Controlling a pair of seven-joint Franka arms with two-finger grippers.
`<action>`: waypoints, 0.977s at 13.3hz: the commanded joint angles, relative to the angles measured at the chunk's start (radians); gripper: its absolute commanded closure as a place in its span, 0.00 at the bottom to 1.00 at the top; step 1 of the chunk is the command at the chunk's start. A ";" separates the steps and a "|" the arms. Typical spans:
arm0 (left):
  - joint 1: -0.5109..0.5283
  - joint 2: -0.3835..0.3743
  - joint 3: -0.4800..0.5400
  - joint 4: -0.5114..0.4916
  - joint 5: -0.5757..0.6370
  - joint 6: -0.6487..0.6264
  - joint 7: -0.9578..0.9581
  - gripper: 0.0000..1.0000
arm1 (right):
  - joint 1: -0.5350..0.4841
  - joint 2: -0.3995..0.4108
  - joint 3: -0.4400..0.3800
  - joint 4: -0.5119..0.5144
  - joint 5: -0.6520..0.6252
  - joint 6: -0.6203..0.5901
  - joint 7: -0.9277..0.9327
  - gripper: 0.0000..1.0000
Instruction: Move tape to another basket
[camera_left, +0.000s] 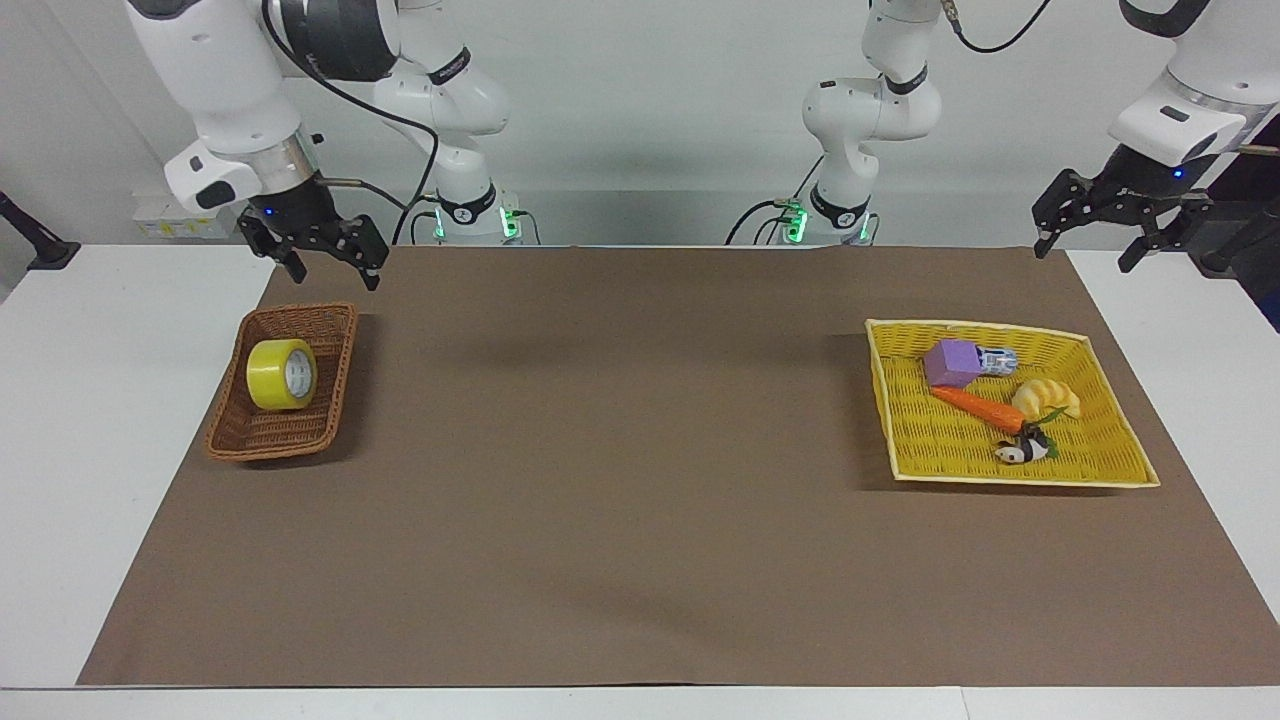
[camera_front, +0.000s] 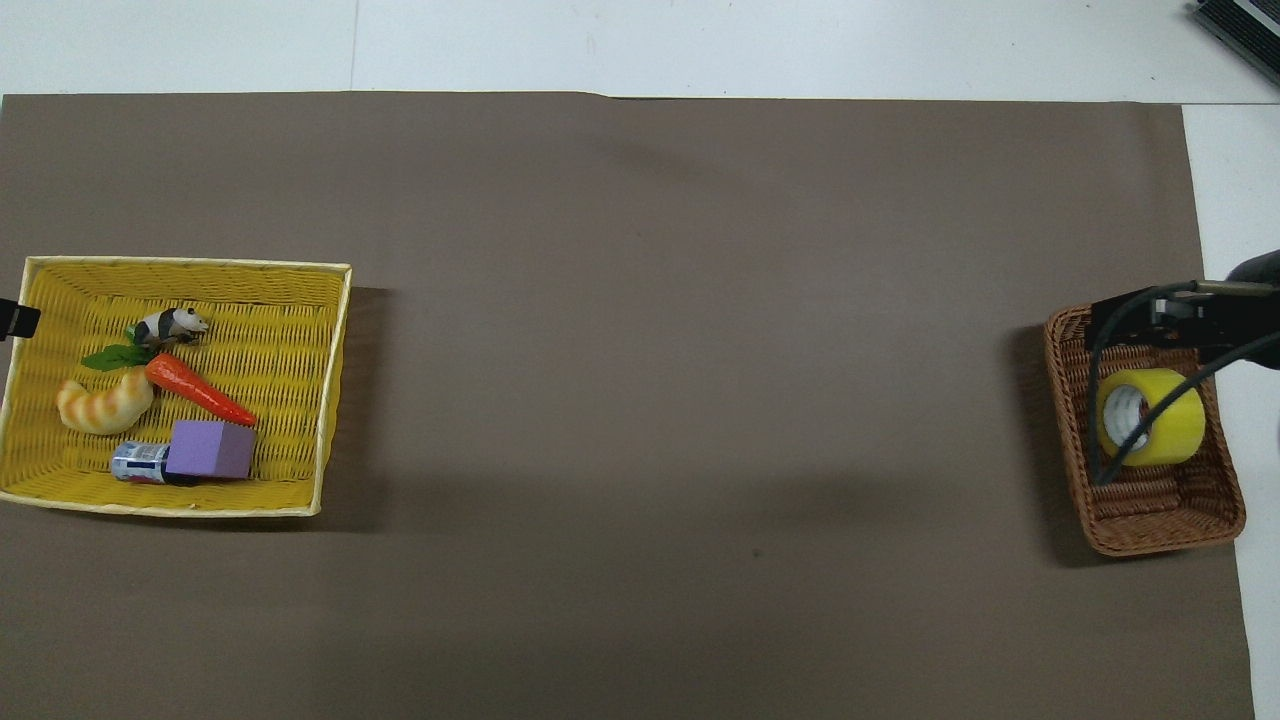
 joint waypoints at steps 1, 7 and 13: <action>0.003 -0.020 -0.005 -0.018 0.014 -0.007 0.010 0.00 | -0.008 0.025 0.004 0.096 0.013 -0.072 -0.016 0.00; 0.002 -0.020 -0.005 -0.018 0.014 -0.007 0.012 0.00 | -0.065 0.005 0.016 0.098 0.017 -0.075 -0.027 0.00; -0.005 -0.018 -0.008 -0.016 0.014 0.001 0.012 0.00 | 0.062 -0.022 -0.088 0.096 0.025 -0.119 -0.019 0.00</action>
